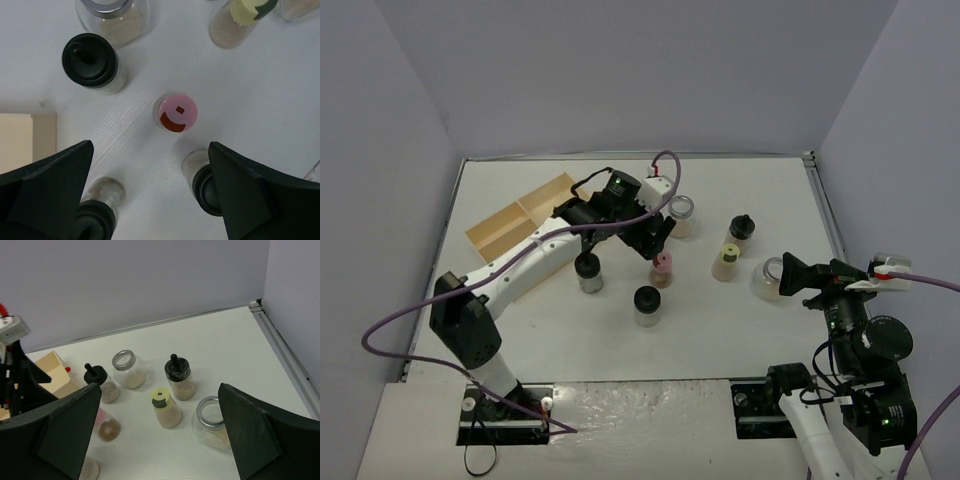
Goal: Organize the condiment bottles
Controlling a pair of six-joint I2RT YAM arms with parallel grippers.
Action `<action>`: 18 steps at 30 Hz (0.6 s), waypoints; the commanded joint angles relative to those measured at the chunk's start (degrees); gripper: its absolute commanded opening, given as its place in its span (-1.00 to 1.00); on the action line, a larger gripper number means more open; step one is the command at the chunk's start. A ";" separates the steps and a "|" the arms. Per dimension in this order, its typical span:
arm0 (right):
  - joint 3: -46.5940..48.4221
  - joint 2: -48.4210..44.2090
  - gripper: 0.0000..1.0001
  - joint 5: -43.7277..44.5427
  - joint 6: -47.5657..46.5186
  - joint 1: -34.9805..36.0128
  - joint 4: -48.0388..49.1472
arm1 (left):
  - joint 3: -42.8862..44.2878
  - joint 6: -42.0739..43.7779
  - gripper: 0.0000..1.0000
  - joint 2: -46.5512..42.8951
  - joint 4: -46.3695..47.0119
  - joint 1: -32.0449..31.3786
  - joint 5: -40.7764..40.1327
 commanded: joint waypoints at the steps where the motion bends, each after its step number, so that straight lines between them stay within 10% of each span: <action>1: 0.54 0.62 1.00 -2.96 0.88 0.42 3.26 | 7.61 9.50 0.94 5.97 1.71 -2.27 3.49; 18: 0.89 -0.98 1.00 -2.40 1.47 0.42 1.26 | 13.22 16.76 0.40 19.16 -5.86 -6.20 -0.12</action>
